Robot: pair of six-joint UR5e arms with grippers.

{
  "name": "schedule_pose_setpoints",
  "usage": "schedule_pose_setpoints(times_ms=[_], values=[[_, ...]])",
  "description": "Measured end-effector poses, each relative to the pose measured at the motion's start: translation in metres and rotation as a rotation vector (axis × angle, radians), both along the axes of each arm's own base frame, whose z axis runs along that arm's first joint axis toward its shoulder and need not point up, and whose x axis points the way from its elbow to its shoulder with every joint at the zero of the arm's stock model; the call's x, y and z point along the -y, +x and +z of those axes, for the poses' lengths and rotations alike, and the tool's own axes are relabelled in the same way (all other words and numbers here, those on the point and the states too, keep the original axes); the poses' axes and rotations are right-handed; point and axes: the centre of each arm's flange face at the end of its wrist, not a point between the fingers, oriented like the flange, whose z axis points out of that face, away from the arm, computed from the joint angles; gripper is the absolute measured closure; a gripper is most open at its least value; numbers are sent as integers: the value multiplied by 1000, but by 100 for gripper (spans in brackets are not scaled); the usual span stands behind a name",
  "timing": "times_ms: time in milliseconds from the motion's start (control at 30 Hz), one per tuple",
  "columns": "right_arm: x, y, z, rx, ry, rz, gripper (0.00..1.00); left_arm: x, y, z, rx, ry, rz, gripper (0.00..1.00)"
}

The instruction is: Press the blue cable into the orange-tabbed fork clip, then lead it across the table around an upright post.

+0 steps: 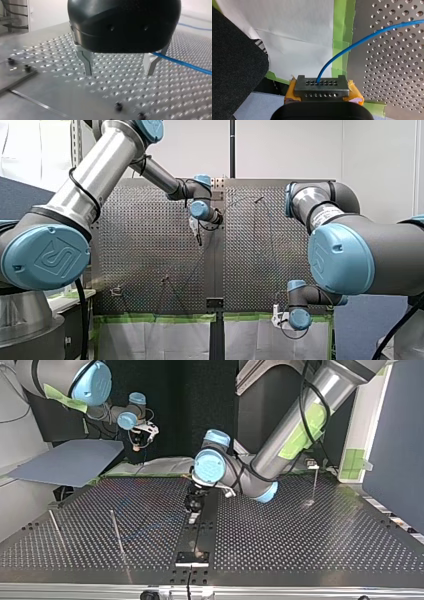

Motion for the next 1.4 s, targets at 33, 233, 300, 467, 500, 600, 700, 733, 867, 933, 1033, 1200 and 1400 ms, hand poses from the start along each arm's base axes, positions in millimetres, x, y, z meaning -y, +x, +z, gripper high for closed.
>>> schedule_pose_setpoints(times_ms=[33, 233, 300, 467, 500, 600, 700, 733, 867, 933, 1033, 1200, 1400], values=[[0, 0, 0, 0, 0, 0, 99, 1, -1, -1, -9, -3, -8, 0], [-1, 0, 0, -2, 4, 1, 99, 0, -6, -5, -74, -25, -46, 0], [-1, -1, -1, -3, 8, 1, 99, -3, -6, -7, -96, -33, -46, 0], [-2, -1, -1, -5, 16, 1, 99, -13, -4, -8, -145, -55, -35, 0], [-2, -1, -1, -5, 16, 1, 99, -15, -4, -7, -158, -61, -31, 0], [-2, -1, -1, -5, 17, 1, 99, -22, -4, -4, -182, -78, -19, 0], [-2, -1, -1, -5, 17, 1, 99, -27, -5, 1, -205, -95, -10, 0], [-2, -1, -1, -5, 17, 1, 99, -29, -6, 3, -212, -99, -8, 0], [-3, -1, -1, -5, 19, 1, 99, -33, -12, 13, -232, -106, -3, 0], [-3, -1, -1, -5, 19, 1, 99, -33, -15, 16, -242, -101, -8, 0], [-3, -1, -1, -5, 19, 1, 99, -32, -20, 17, -262, -91, -25, 0], [-3, -1, -1, -5, 20, 1, 99, -27, -30, 15, -305, -79, -67, 0], [-3, -1, -1, -5, 19, 1, 99, -21, -41, 12, -355, -71, -112, 0]])
